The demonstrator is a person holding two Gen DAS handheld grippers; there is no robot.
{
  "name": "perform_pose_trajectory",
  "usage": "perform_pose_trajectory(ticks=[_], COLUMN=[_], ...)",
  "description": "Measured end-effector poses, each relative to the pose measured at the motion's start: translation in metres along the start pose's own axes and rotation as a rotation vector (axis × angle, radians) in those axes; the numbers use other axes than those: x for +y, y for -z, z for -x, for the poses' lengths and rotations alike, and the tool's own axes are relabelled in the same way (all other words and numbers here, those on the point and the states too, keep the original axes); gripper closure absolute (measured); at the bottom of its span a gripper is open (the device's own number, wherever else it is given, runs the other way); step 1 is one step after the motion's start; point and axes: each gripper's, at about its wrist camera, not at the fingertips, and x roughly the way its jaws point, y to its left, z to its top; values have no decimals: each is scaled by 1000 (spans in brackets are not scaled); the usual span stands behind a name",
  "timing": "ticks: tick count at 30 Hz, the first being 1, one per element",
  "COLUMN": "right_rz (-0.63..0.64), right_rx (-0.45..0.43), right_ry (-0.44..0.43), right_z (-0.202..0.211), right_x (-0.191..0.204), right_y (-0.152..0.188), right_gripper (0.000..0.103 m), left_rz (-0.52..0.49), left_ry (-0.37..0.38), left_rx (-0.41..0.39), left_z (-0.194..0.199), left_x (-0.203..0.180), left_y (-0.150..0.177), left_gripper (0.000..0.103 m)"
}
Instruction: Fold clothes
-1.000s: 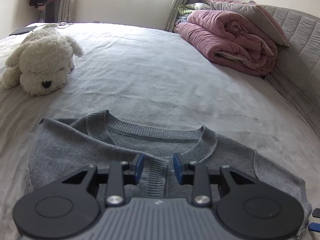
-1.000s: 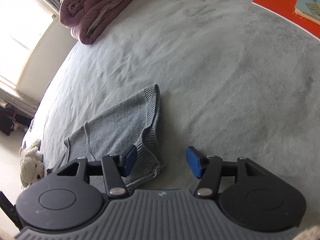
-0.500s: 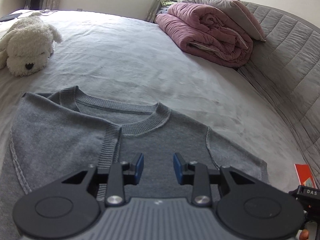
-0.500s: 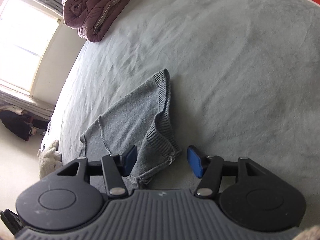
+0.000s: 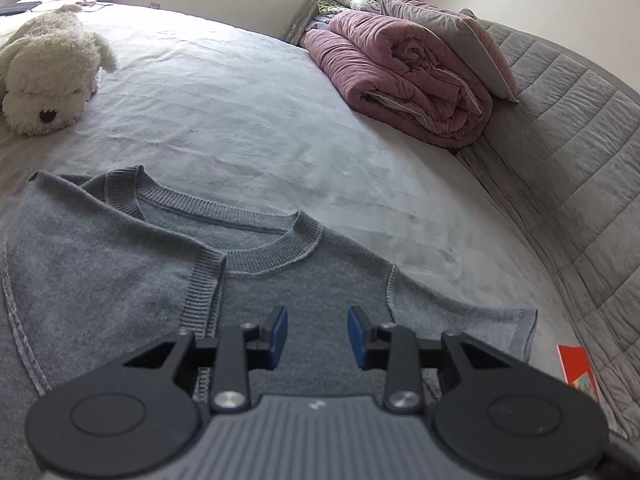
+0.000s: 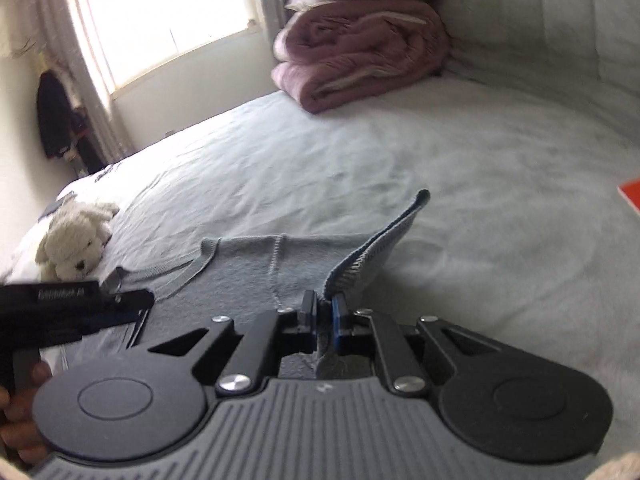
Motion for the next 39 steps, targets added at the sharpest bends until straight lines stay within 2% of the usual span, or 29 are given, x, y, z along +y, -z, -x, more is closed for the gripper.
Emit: perform_pose_trajectory(ticks=[4, 7, 10, 12, 15, 16, 17, 19, 23, 26, 29, 33, 39], right_rz=[309, 464, 523, 561, 616, 563, 499, 330, -14, -271, -463, -410, -447], right_rx=[-15, -23, 2, 19, 45, 62, 81, 97, 127, 147, 223, 223, 217], right_ry=[-23, -23, -31, -36, -44, -88, -138, -142, -137, -132, -176, -188, -310], right_z=[-1, 0, -5, -8, -12, -11, -9, -16, -31, -42, -64, -69, -66], right_x=[62, 91, 96, 99, 103, 97, 91, 60, -5, -54, -76, -56, -44], right_y=[30, 52, 59, 64, 70, 62, 52, 34, 0, -25, -18, -14, -1], right_gripper=[94, 94, 94, 93, 86, 84, 74, 57, 56, 55, 55, 55, 55], left_rz=[57, 69, 48, -5, -84, -103, -123, -136, -156, -227, -310, -420, -551], left_ry=[51, 93, 113, 105, 73, 64, 56, 49, 50, 71, 85, 113, 145], left_rx=[24, 40, 62, 69, 70, 66, 62, 55, 39, 35, 45, 60, 86], left_z=[-6, -11, -17, -19, -21, -20, -19, -17, -10, -7, -9, -11, -14], left_x=[13, 16, 14, 10, 6, 6, 6, 8, 8, -5, -20, -34, -42], left_y=[-3, -3, -2, 1, 6, 8, 10, 13, 15, 22, 32, 47, 65], left_gripper=[69, 66, 65, 65, 64, 64, 64, 64, 64, 64, 64, 61, 52])
